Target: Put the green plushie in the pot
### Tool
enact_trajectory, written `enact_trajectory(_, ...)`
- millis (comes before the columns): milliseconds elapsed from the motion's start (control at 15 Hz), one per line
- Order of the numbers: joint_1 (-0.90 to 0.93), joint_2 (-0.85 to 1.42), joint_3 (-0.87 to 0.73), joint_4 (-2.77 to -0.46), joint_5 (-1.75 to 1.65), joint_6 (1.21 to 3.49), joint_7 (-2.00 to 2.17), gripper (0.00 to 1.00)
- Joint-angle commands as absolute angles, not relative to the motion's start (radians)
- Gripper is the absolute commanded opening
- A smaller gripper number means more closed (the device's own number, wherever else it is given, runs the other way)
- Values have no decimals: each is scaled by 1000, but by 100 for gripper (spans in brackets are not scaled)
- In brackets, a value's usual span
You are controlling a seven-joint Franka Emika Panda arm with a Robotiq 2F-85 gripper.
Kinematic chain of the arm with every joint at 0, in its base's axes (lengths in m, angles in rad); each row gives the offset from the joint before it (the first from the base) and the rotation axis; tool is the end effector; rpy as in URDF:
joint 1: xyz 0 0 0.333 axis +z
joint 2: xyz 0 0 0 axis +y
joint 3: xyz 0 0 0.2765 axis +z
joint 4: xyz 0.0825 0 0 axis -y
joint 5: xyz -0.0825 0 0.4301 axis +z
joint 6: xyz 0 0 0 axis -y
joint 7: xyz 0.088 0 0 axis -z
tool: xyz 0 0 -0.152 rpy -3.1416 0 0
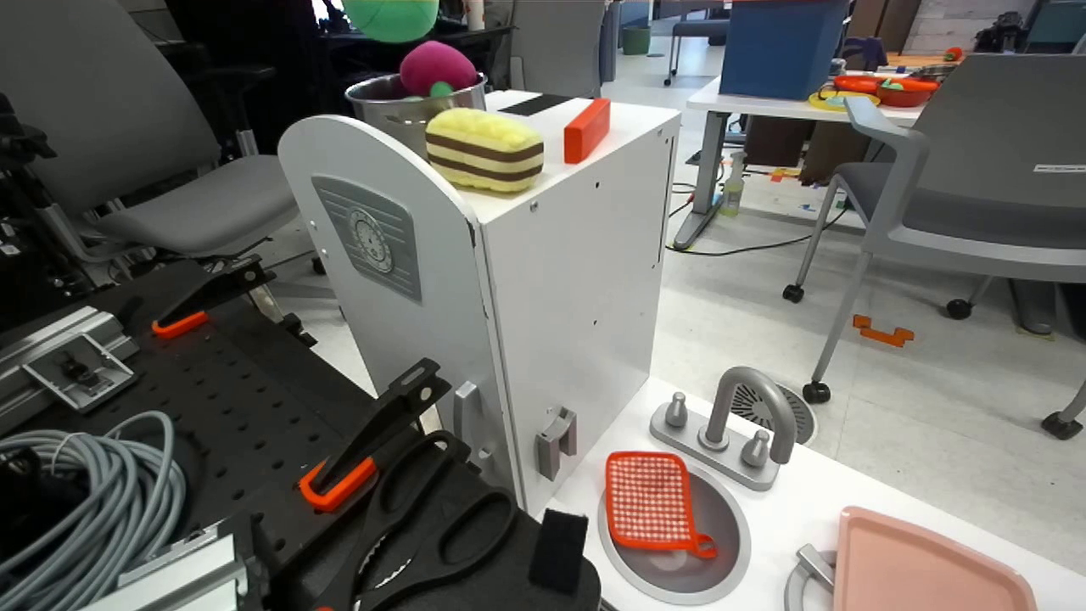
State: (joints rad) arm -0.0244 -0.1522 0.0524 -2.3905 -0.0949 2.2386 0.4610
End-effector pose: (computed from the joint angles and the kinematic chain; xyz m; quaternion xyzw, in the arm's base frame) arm 0.5167 0.0075 0.2656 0.9817 -0.1861 0.0099 0.0400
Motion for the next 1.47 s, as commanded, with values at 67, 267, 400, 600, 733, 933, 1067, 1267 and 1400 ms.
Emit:
enact_trajectory(67,-23,-129,57,-2370,-98,2234,487,23)
enact_trajectory(267,-23,-126,55,-2368,-99,2235,495,34)
enact_trajectory(400,-23,-126,54,-2366,-100,2236,497,46)
enact_trajectory(600,-24,-126,54,-2360,-99,2235,505,69)
enact_trajectory(733,-24,-125,53,-2356,-97,2232,511,83)
enact_trajectory(933,-24,-124,54,-2353,-98,2232,524,100)
enact_trajectory(1067,-25,-123,54,-2352,-100,2232,532,100)
enact_trajectory(1267,-25,-124,54,-2351,-101,2233,541,100)
enact_trajectory(1400,-24,-125,55,-2349,-101,2232,543,100)
